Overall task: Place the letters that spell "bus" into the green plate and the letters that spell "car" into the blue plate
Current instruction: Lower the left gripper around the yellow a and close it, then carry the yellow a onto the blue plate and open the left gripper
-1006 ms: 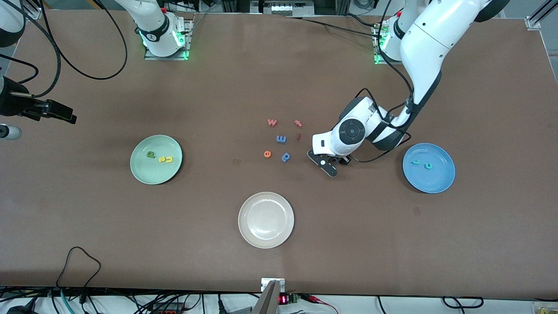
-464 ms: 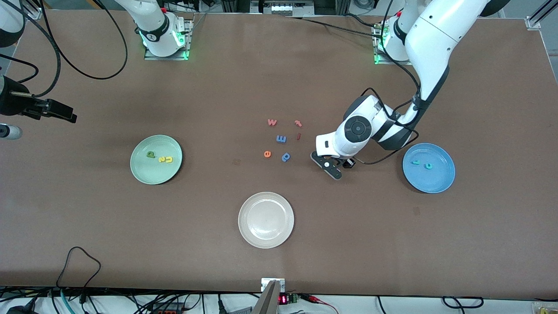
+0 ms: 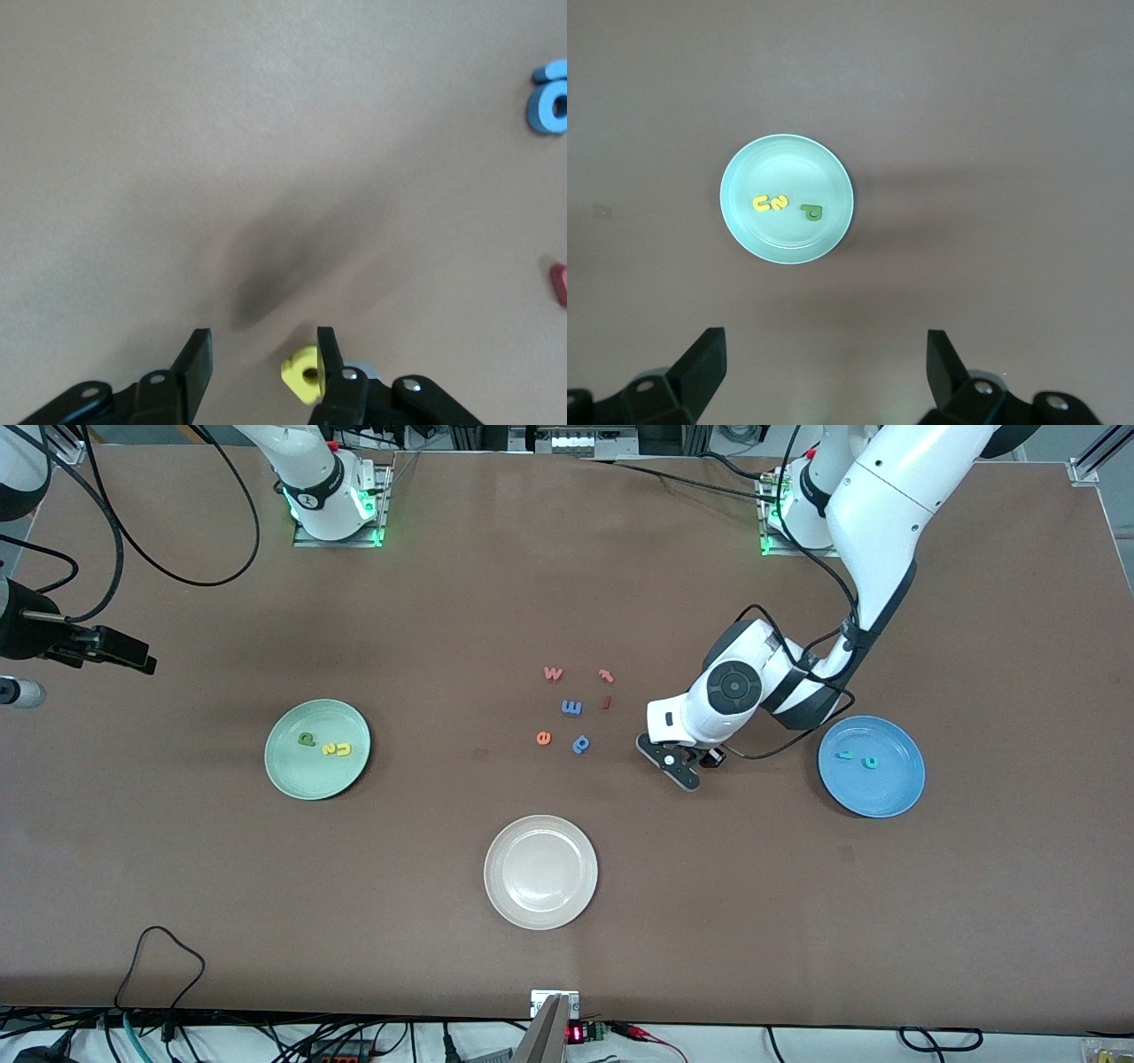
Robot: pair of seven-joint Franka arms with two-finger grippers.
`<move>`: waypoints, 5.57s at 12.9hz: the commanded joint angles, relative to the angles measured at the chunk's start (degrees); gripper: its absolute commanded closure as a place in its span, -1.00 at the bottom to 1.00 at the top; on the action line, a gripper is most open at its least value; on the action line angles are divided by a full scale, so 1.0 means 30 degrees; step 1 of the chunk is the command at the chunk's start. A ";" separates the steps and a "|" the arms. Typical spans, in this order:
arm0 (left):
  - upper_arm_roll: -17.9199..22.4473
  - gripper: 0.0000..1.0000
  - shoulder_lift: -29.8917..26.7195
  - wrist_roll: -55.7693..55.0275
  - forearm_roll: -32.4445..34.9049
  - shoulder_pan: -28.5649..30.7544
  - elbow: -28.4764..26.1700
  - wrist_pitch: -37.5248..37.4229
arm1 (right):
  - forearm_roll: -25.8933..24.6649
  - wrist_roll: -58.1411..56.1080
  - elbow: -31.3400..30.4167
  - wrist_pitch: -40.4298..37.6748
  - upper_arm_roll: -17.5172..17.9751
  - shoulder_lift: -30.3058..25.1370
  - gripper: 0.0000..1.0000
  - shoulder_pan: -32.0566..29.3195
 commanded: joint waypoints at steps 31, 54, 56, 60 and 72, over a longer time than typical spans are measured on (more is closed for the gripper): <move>-0.0131 0.04 -0.0790 -0.1932 0.0468 0.0068 -0.3327 0.3477 | -0.0043 -0.0234 0.0060 -0.0547 0.0093 -0.0110 -1.00 -0.0251; 0.0221 0.86 -0.4601 -0.1961 0.0409 0.9205 -0.3620 -0.3057 | -0.0043 -0.0234 0.0060 -0.0518 0.0093 -0.0081 -1.00 -0.0251; 0.0250 0.86 -0.4249 -0.2049 0.0409 0.9762 -0.3503 -0.2881 | -0.0043 -0.0234 0.0060 -0.0518 0.0093 -0.0081 -1.00 -0.0251; 0.0280 0.86 -0.3720 -0.1932 0.0409 1.0730 -0.3620 -0.2910 | -0.0043 -0.0234 0.0060 -0.0518 0.0093 -0.0081 -1.00 -0.0251; 0.1246 -0.43 -0.2137 -0.1668 0.0322 1.1317 -0.2477 -0.2266 | -0.0043 -0.0089 0.0060 -0.0518 0.0093 -0.0081 -1.00 -0.0222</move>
